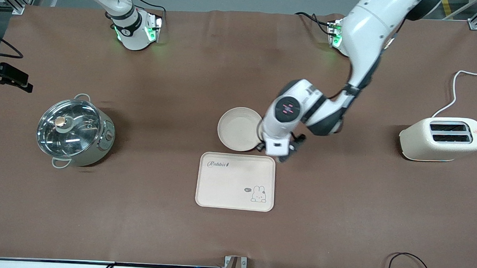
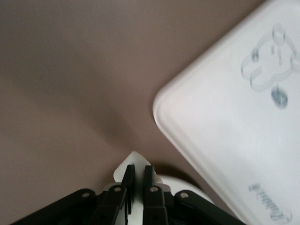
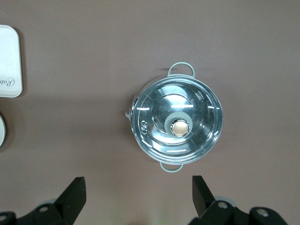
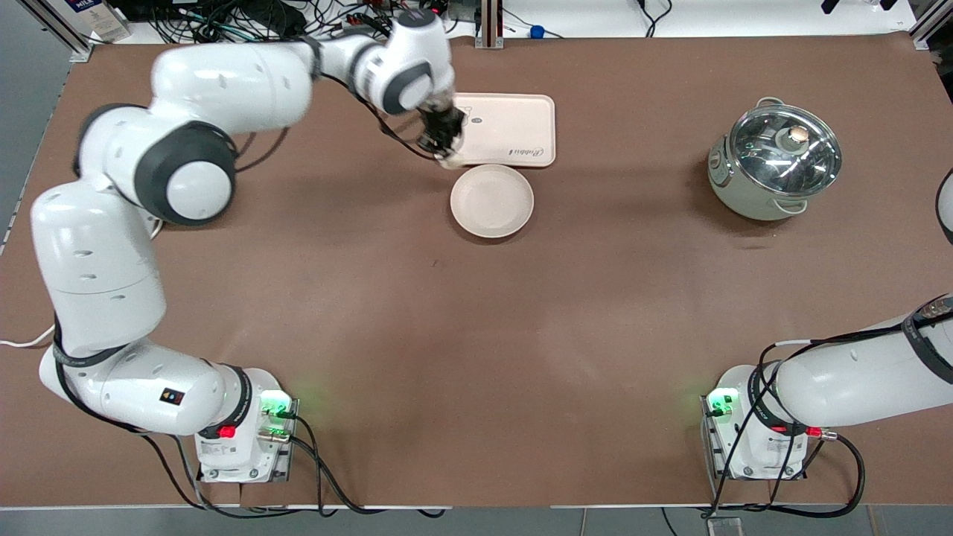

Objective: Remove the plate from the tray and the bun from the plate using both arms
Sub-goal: 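Carry the bun with the left gripper toward the toaster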

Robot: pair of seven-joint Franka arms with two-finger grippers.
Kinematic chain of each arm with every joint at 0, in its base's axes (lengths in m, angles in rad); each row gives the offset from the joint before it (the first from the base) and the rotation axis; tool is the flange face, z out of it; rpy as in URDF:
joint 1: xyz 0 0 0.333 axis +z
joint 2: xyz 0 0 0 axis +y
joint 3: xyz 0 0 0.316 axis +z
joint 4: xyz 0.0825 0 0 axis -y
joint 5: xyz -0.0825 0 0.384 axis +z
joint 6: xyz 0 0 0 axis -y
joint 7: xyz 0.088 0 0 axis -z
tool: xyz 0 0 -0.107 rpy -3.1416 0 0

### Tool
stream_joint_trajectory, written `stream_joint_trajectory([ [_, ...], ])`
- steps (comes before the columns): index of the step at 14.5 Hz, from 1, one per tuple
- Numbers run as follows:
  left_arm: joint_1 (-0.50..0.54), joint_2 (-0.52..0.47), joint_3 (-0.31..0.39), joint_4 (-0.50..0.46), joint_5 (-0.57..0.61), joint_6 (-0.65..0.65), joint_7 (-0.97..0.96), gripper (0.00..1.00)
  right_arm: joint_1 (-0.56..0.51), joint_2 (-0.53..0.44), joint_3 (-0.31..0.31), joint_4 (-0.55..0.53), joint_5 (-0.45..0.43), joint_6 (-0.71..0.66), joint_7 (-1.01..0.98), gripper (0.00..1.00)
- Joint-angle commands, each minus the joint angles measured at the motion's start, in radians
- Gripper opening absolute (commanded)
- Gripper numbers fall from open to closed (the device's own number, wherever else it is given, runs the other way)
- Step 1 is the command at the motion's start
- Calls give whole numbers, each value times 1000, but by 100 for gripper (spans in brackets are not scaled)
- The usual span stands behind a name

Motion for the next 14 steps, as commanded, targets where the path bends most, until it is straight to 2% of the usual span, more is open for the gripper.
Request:
stream_joint_trajectory([
  [1, 120, -25, -3, -26, 42, -57, 140, 14, 17, -21, 1, -14, -33, -1, 18, 100],
  [6, 289, 53, -5, -34, 214, -66, 221, 16, 21, -47, 5, -25, -35, -29, 18, 100],
  [12, 358, 75, -5, -33, 249, -63, 279, 29, 21, -47, 6, -24, -35, -27, 20, 100],
  [13, 357, 75, -5, -33, 249, -63, 279, 39, 21, -48, 5, -24, -36, -29, 18, 100],
  [14, 358, 76, -5, -33, 249, -60, 279, 54, 20, -50, 3, -24, -35, -32, 16, 100],
])
